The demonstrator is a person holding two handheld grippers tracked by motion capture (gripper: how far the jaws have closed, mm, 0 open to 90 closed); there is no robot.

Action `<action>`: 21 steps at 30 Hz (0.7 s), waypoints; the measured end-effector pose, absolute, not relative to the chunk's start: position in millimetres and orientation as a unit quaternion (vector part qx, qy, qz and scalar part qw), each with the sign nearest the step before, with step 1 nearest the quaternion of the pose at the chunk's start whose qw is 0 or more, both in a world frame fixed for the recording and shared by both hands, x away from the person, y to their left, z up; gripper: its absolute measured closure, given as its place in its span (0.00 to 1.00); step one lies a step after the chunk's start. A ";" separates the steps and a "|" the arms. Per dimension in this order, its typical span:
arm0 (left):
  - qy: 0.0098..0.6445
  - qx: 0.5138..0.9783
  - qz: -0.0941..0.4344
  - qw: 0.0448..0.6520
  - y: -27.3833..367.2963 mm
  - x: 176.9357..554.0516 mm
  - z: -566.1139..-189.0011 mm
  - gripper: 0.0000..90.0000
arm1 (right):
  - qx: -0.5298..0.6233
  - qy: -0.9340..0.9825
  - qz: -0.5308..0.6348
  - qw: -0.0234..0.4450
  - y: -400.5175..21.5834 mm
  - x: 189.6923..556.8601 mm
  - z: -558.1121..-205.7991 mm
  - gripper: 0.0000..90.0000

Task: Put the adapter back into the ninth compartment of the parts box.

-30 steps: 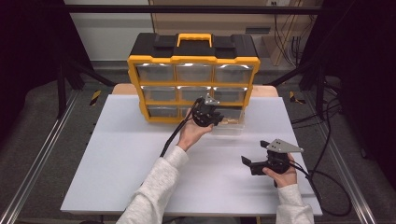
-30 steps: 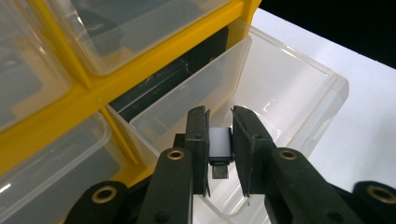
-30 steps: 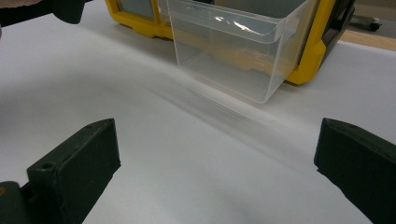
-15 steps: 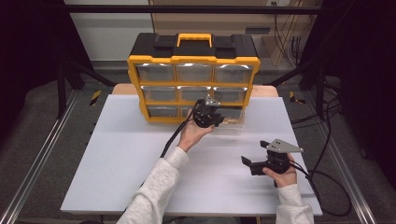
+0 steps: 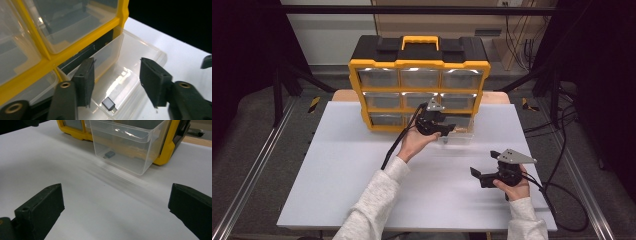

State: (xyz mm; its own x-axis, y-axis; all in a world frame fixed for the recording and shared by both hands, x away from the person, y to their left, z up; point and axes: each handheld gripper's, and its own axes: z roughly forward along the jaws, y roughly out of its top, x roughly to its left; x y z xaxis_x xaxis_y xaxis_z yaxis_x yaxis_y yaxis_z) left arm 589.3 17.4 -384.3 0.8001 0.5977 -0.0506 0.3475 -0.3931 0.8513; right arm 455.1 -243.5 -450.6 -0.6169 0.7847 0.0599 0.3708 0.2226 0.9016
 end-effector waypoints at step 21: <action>0.275 0.811 0.135 0.499 46.4 567.7 -364.8 0.08 | 0.384 0.751 0.494 0.210 -243.6 454.7 -450.0 0.01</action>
State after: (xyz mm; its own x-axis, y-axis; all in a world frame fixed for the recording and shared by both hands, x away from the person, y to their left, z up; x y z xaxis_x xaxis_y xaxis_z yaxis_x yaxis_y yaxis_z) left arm 567.7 46.4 -364.8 0.8122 0.5808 -0.0554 0.3112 -0.3510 0.8832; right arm 454.7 -243.6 -450.0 -0.6163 0.7849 0.0644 0.3701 0.2165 0.9034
